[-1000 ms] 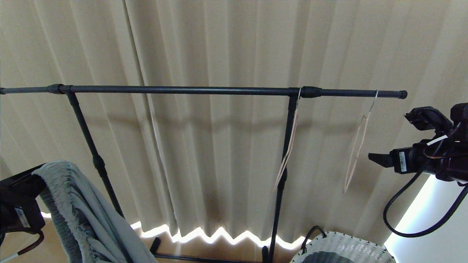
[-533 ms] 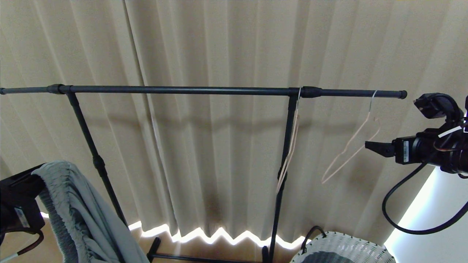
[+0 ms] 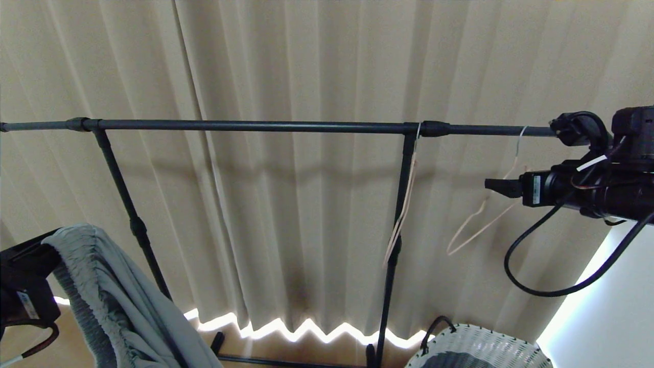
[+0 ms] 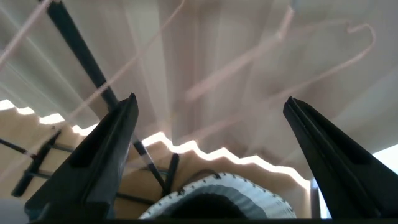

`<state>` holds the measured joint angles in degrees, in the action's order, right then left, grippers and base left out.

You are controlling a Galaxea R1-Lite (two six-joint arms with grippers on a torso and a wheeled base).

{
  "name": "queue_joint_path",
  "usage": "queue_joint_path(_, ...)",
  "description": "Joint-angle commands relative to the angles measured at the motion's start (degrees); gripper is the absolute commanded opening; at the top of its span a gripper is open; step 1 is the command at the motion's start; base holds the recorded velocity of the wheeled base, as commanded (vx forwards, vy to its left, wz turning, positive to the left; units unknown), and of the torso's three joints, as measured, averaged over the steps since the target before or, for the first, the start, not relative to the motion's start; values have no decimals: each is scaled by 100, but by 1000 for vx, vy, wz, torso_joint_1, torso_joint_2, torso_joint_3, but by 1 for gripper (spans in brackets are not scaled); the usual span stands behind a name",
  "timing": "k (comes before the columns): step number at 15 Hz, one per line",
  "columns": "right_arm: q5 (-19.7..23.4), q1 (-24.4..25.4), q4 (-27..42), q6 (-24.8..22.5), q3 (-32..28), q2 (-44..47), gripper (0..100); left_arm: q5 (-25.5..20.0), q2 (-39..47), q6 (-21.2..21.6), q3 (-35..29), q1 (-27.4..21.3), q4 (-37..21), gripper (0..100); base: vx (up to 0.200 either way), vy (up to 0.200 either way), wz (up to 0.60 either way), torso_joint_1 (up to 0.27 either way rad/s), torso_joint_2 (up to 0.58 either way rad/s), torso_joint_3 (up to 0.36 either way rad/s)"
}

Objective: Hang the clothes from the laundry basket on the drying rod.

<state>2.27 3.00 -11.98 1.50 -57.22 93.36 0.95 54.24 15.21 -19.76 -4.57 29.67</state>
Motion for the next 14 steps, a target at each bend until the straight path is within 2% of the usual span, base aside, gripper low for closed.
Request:
queue_joint_path(1,-148,17,3,26,-193,394,100,2,-10,-1,-1,0,4,0,0,0,0,0,0,0)
queue_joint_path(4,-570,17,73,105,-105,394,100,2,-10,-1,-1,0,4,0,0,0,0,0,0,0)
queue_joint_path(9,-780,-19,100,158,255,209,100,2,-27,-1,-1,0,-5,0,0,0,0,0,0,0)
queue_joint_path(14,-780,-19,100,351,370,209,100,2,-36,-1,7,0,-5,0,0,0,0,0,0,0)
